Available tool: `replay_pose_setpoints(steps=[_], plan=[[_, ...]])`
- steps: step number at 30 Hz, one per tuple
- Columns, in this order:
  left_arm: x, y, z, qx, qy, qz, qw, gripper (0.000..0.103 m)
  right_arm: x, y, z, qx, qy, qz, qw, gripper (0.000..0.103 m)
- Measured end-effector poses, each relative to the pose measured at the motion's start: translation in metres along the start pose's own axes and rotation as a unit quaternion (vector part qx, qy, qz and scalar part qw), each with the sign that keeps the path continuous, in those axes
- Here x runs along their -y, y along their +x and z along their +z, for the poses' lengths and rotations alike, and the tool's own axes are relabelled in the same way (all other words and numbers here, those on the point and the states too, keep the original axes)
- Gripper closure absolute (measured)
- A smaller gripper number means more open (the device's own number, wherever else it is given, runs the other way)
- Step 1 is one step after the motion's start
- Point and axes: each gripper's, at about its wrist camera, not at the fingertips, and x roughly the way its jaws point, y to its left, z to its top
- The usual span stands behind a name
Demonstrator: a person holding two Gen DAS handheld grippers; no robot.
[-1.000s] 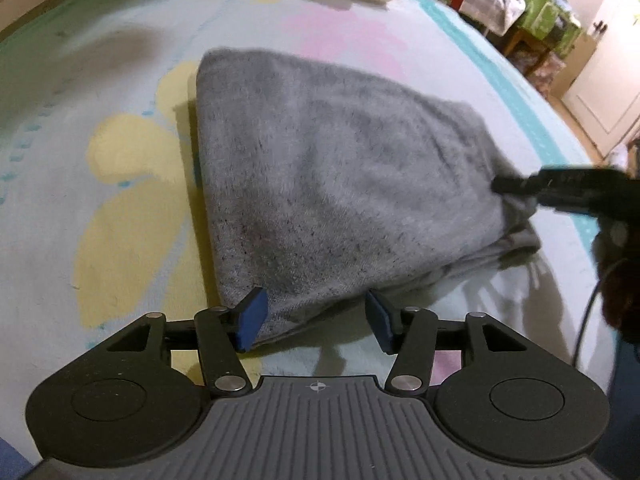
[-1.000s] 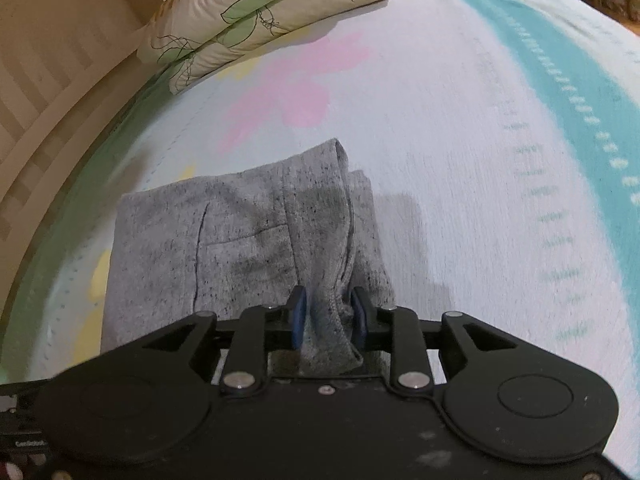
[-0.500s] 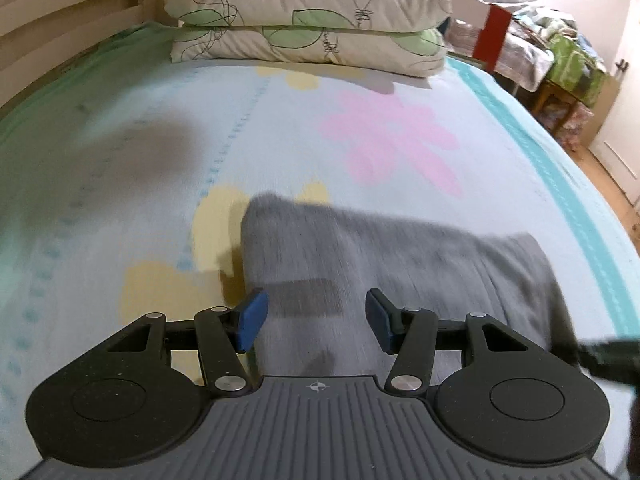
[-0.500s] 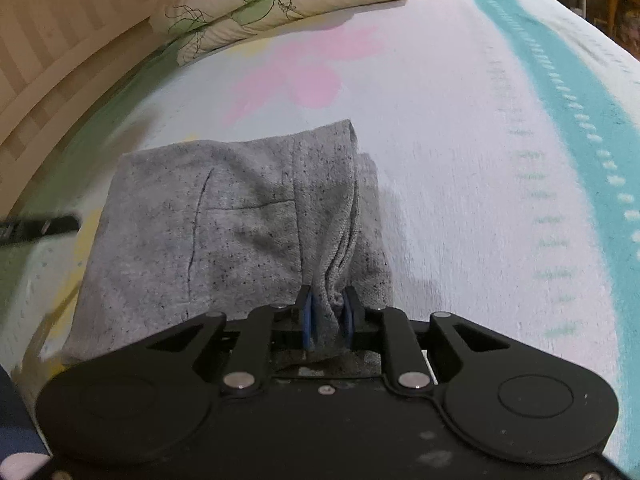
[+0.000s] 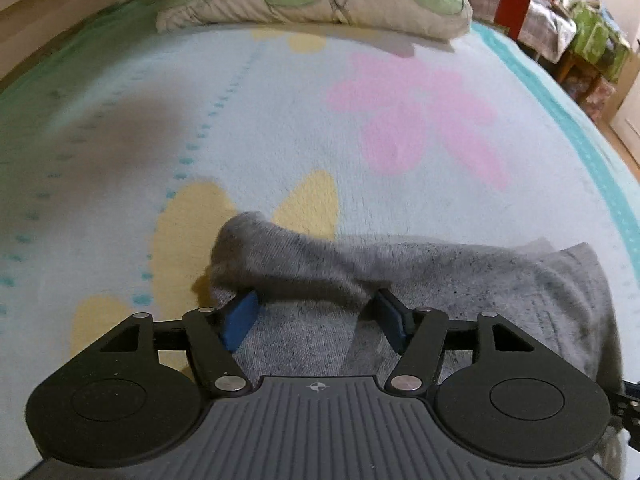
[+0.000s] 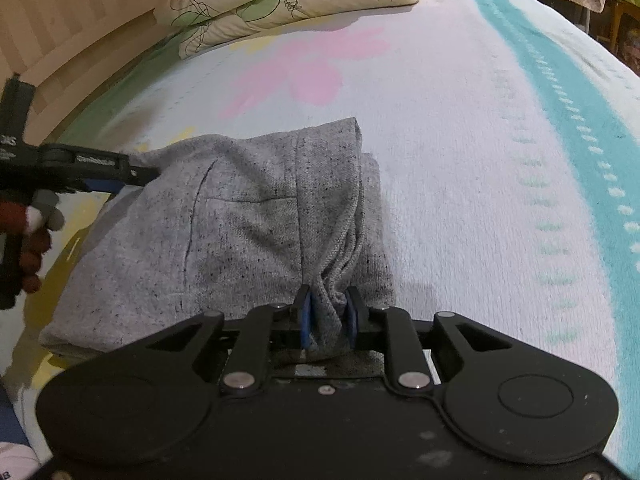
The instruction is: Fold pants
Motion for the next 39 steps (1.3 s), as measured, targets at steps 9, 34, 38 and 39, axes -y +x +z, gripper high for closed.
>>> replay_pose_setpoints(steps=[9, 34, 38, 39], plan=[[0.011, -0.055, -0.079, -0.007, 0.013, -0.053, 0.9985, 0.035, -0.006, -0.005, -0.002, 0.009, -0.007, -0.03, 0.999, 0.065], [0.005, -0.039, -0.089, -0.032, -0.012, -0.085, 0.9958, 0.005, 0.03, 0.036, 0.037, -0.01, 0.089, 0.04, 0.995, 0.029], [0.007, -0.033, -0.083, -0.041, -0.009, -0.078, 0.996, 0.001, 0.024, 0.047, 0.045, -0.016, 0.082, 0.056, 0.995, 0.028], [0.009, -0.032, -0.083, -0.044, -0.006, -0.079, 0.9959, 0.001, 0.023, 0.05, 0.047, -0.016, 0.08, 0.059, 0.995, 0.027]])
